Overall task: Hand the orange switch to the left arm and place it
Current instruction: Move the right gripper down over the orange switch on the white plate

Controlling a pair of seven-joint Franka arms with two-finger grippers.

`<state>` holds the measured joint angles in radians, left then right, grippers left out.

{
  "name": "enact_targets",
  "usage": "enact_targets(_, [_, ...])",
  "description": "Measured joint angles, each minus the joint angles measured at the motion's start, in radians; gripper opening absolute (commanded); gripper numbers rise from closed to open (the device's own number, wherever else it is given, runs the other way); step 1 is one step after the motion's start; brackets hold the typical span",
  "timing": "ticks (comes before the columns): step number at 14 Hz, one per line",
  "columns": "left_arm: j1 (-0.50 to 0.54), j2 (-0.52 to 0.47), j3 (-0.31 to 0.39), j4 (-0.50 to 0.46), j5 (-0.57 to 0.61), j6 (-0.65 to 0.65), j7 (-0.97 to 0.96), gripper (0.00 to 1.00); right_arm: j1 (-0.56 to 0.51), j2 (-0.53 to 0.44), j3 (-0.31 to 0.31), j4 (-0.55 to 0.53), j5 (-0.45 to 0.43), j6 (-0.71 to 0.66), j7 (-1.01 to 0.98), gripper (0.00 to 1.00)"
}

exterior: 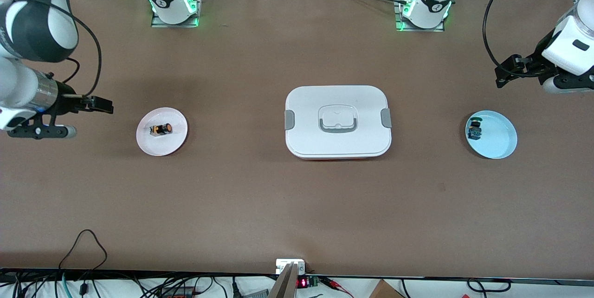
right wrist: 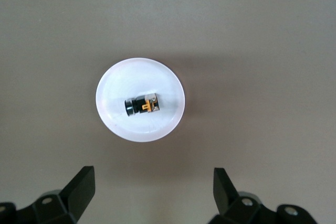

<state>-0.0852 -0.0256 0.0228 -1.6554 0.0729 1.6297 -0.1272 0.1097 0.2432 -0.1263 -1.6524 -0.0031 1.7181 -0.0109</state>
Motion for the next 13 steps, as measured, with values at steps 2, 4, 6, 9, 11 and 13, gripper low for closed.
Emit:
enact_targets(2, [0.0, 0.0, 0.0, 0.0, 0.0, 0.0, 0.0, 1.0, 0.002, 0.039, 0.001, -0.001, 0.0, 0.03, 0.0, 1.0])
enact_targets(4, [0.0, 0.0, 0.0, 0.0, 0.0, 0.0, 0.0, 1.0, 0.009, 0.066, 0.002, -0.011, 0.0, 0.071, 0.0, 1.0])
enact_targets(6, [0.0, 0.0, 0.0, 0.0, 0.0, 0.0, 0.0, 1.0, 0.014, 0.077, 0.003, -0.059, 0.0, 0.141, 0.0, 1.0])
enact_targets(9, [0.0, 0.0, 0.0, 0.0, 0.0, 0.0, 0.0, 1.0, 0.027, 0.078, 0.004, -0.15, 0.001, 0.231, 0.0, 1.0])
enact_targets(11, [0.0, 0.0, -0.001, 0.001, 0.0, 0.0, 0.0, 1.0, 0.036, 0.078, 0.005, -0.202, 0.003, 0.292, 0.0, 1.0])
enact_targets(13, [-0.001, 0.0, -0.002, 0.001, 0.0, 0.0, 0.0, 1.0, 0.037, 0.078, 0.005, -0.258, 0.015, 0.363, 0.0, 1.0])
